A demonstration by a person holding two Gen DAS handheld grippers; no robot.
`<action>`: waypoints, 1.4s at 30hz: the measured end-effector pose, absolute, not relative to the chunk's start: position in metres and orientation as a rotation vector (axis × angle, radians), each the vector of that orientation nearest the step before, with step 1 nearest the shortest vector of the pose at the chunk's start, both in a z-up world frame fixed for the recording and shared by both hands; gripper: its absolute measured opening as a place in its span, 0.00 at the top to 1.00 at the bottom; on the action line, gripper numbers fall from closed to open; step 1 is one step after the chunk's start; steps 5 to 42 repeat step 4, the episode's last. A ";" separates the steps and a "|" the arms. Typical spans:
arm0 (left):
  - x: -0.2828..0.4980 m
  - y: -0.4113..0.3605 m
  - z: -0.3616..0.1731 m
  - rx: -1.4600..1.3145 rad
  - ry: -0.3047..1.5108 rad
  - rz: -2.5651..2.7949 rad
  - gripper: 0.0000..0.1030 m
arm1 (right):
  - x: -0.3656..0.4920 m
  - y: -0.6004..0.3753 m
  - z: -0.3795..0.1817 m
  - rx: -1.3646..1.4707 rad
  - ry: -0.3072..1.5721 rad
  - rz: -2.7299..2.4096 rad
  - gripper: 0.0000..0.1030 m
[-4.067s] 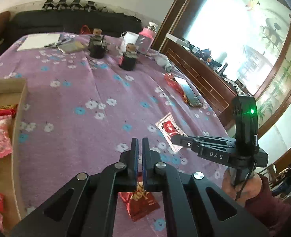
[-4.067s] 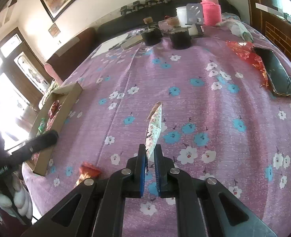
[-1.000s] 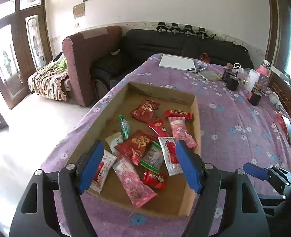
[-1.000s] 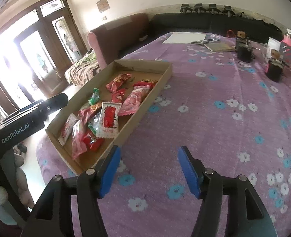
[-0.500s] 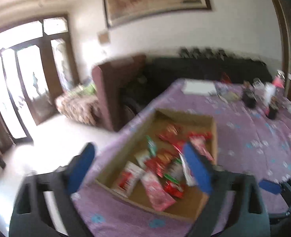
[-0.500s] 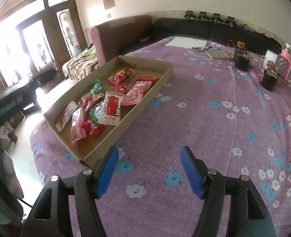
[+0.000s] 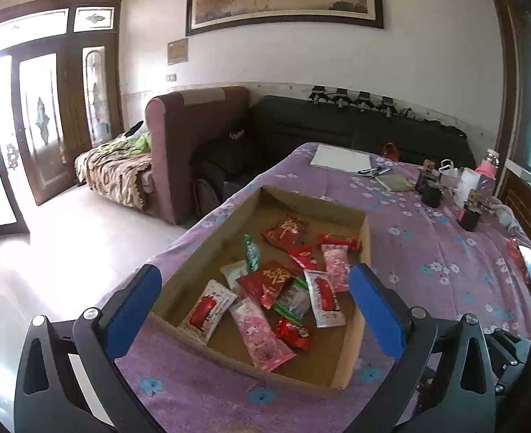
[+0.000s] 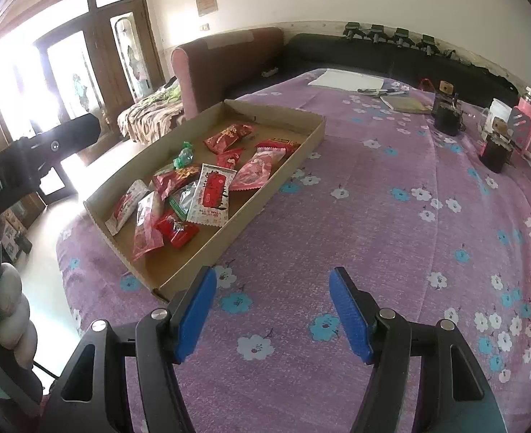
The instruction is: Organize snacks
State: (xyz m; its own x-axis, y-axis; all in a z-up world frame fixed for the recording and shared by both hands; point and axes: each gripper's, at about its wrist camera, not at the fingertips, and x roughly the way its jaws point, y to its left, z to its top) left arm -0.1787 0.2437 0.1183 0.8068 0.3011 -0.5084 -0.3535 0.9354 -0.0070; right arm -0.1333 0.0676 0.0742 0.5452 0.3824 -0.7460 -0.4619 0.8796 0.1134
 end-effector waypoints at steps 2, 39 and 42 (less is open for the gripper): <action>-0.178 0.241 0.115 -0.088 0.534 0.367 0.00 | -0.131 0.066 0.073 -0.097 0.865 0.497 0.35; -0.176 0.237 0.114 -0.068 0.551 0.380 0.00 | -0.127 0.062 0.072 -0.093 0.869 0.487 0.35; -0.176 0.237 0.114 -0.068 0.551 0.380 0.00 | -0.127 0.062 0.072 -0.093 0.869 0.487 0.35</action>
